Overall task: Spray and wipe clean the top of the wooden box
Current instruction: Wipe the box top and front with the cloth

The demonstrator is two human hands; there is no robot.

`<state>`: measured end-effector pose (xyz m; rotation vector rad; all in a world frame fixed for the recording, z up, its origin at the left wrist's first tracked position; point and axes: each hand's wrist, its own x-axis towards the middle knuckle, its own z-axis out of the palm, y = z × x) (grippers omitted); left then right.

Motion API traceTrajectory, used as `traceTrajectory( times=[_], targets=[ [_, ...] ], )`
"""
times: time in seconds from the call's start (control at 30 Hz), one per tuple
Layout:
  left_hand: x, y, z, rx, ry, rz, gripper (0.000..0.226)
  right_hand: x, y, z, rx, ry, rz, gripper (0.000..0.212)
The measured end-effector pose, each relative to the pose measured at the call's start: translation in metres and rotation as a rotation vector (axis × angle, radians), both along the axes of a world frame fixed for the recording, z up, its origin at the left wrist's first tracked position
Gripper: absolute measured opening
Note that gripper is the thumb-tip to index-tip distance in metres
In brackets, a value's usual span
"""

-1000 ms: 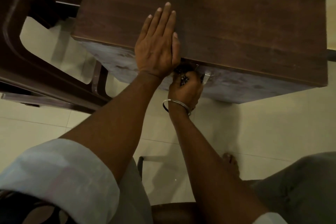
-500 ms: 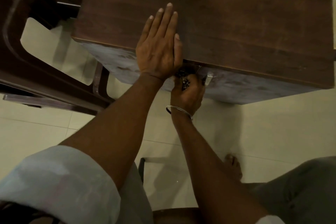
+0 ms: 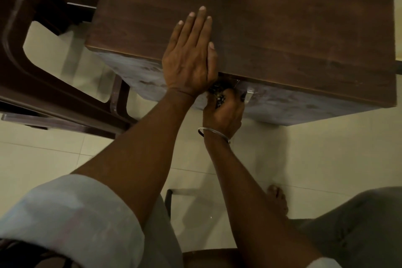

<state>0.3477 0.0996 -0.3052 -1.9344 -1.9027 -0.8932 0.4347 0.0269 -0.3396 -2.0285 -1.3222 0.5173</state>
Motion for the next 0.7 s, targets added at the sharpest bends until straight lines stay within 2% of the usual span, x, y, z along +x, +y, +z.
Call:
traceTrajectory(
  times=[0.13, 0.4, 0.6, 0.7],
  targets=[
    [0.0, 0.0, 0.0, 0.027, 0.0, -0.004, 0.053, 0.009, 0.001, -0.013, -0.119, -0.07, 0.063, 0.029],
    [-0.001, 0.0, -0.003, 0.057, -0.045, -0.012, 0.044, -0.001, 0.0, 0.002, -0.004, 0.052, -0.043, 0.022],
    [-0.002, 0.0, -0.002, 0.033, -0.037, -0.005, 0.044, 0.01, 0.001, -0.008, -0.164, -0.029, 0.056, 0.025],
    [-0.002, 0.0, -0.002, 0.033, -0.044, -0.006, 0.045, 0.008, 0.002, -0.002, -0.102, -0.037, 0.046, 0.023]
  ],
)
